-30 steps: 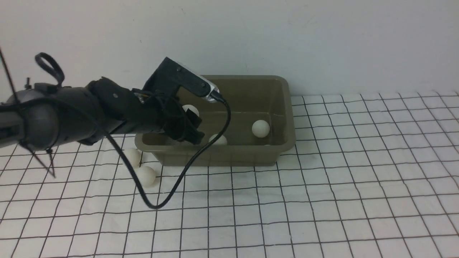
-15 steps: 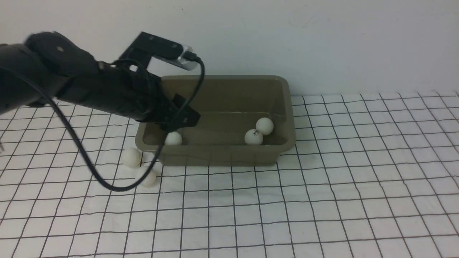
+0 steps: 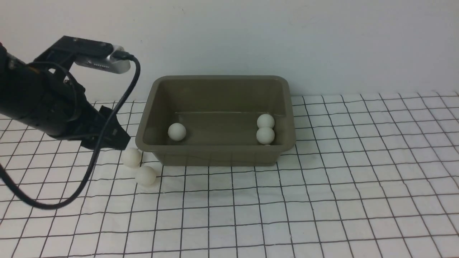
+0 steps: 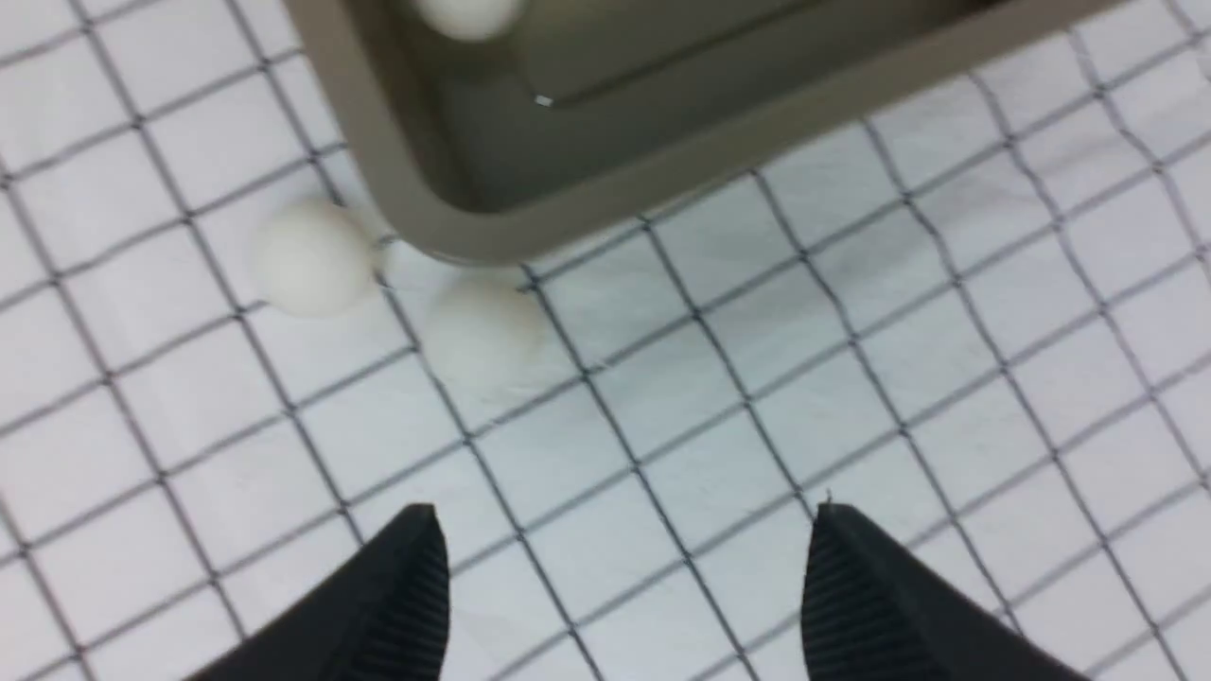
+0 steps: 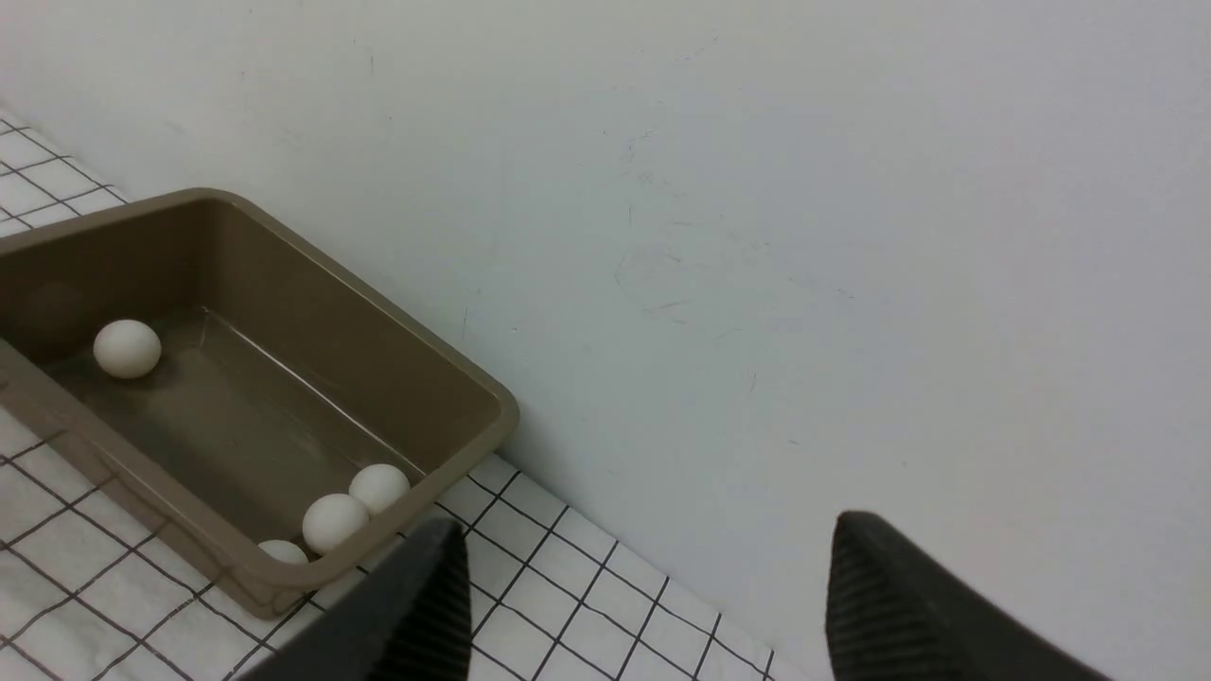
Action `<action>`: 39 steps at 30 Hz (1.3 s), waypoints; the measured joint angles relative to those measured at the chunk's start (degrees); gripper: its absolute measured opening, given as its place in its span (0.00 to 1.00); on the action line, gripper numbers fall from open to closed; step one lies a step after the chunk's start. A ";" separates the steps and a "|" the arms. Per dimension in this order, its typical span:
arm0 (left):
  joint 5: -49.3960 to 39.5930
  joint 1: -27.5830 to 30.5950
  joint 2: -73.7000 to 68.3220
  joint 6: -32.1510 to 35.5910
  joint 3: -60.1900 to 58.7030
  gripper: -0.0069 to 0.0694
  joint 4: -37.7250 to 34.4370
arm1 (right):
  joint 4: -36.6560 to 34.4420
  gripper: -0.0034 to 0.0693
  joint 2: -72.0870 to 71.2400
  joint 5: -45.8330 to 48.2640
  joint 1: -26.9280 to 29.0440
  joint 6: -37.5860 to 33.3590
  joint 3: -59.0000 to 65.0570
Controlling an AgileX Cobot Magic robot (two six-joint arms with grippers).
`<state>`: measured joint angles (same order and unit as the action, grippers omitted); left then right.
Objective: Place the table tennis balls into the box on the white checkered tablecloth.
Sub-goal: 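Reach for and grasp a ping pong ball on the table beside the basket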
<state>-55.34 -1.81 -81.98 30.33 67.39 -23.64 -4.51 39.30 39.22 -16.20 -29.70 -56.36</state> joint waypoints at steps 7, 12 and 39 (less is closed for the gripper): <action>1.41 0.00 4.34 5.96 -12.11 0.67 -6.61 | 0.00 0.68 0.00 0.09 0.00 0.00 0.00; 12.60 0.00 7.57 23.20 -22.17 0.60 -18.10 | 0.00 0.68 0.00 0.56 0.00 0.00 0.00; 37.77 0.00 -17.90 86.33 -24.14 0.71 -72.29 | -1.44 0.68 0.00 1.12 0.00 -0.10 0.00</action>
<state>-17.56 -1.81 -99.89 116.66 43.26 -95.93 -5.95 39.30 40.33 -16.20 -29.80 -56.36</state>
